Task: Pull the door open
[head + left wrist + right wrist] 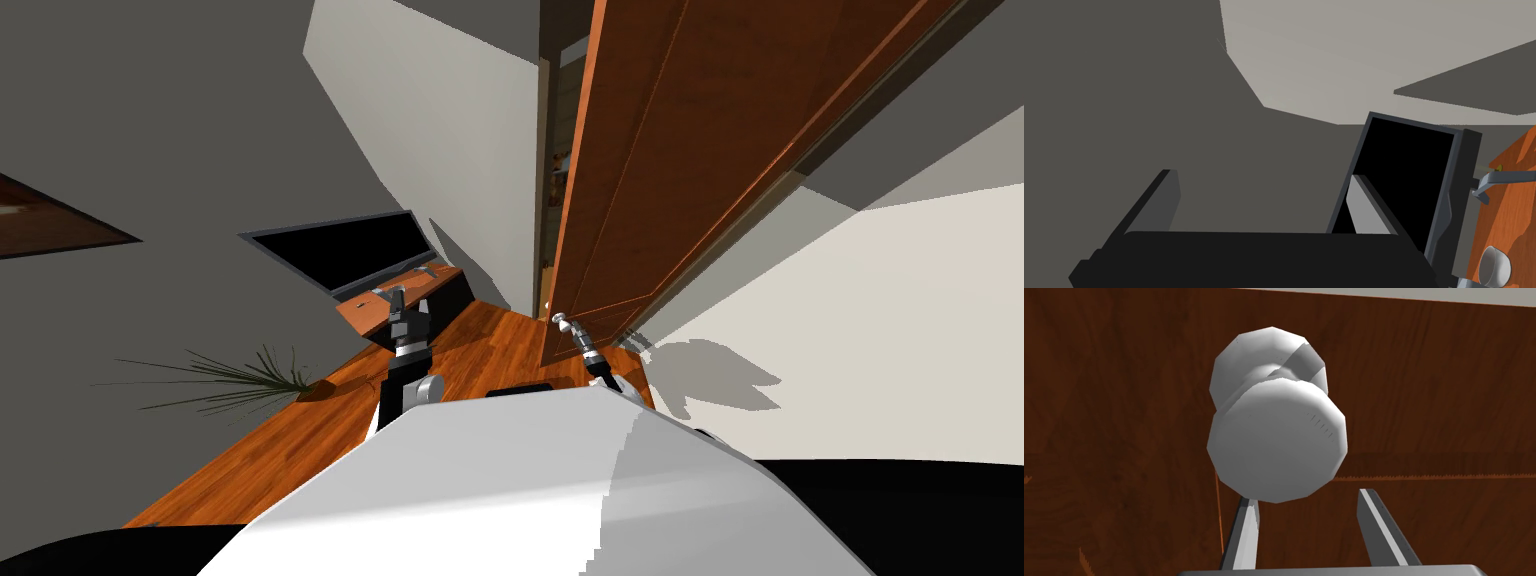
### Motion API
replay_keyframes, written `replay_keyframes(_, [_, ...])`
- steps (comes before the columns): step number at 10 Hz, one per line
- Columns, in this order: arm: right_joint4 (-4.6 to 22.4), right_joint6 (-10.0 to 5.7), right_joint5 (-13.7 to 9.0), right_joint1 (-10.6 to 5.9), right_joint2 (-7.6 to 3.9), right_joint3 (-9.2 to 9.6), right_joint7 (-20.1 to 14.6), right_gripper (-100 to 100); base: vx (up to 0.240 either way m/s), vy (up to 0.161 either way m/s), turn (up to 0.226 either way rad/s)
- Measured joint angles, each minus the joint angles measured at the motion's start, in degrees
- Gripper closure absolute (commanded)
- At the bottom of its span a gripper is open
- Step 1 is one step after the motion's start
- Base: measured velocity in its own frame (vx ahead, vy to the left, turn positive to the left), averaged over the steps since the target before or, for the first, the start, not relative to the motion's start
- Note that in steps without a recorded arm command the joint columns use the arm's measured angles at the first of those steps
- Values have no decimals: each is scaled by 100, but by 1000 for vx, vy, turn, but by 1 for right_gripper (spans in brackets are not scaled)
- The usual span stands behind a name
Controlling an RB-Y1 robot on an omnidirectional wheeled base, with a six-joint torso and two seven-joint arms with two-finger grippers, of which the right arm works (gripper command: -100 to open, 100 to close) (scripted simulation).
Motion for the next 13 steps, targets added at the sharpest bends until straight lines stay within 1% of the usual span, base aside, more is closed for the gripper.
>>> replay_keyframes(1, [4, 55, -64, -23, -1, 21, -107, 100, -6, -21, 6])
replay_keyframes(3, [-2, 54, -83, 2, 8, 39, -161, 100, 5, 12, -15])
replay_keyframes(4, [-116, 92, -88, 75, 2, 32, -153, 100, 10, 8, 4])
replay_keyframes(6, [25, 15, -90, 29, -22, 36, -181, 100, -21, -8, 52])
replay_keyframes(7, [94, 8, -192, -13, -31, 57, -295, 100, -78, -42, 207])
replay_keyframes(8, [64, 50, -355, 1, -38, 88, -454, 100, -60, -47, 81])
replay_keyframes(10, [177, 62, -550, -84, -16, 154, -724, 100, -53, -27, 85])
replay_keyframes(11, [349, -33, -612, -137, -20, 180, -852, 100, -17, 11, -8])
replay_keyframes(12, [384, -27, -632, -131, -31, 193, -912, 100, -4, 8, -18])
replay_keyframes(13, [254, 52, -640, -22, -28, 190, -911, 100, 1, 4, -26])
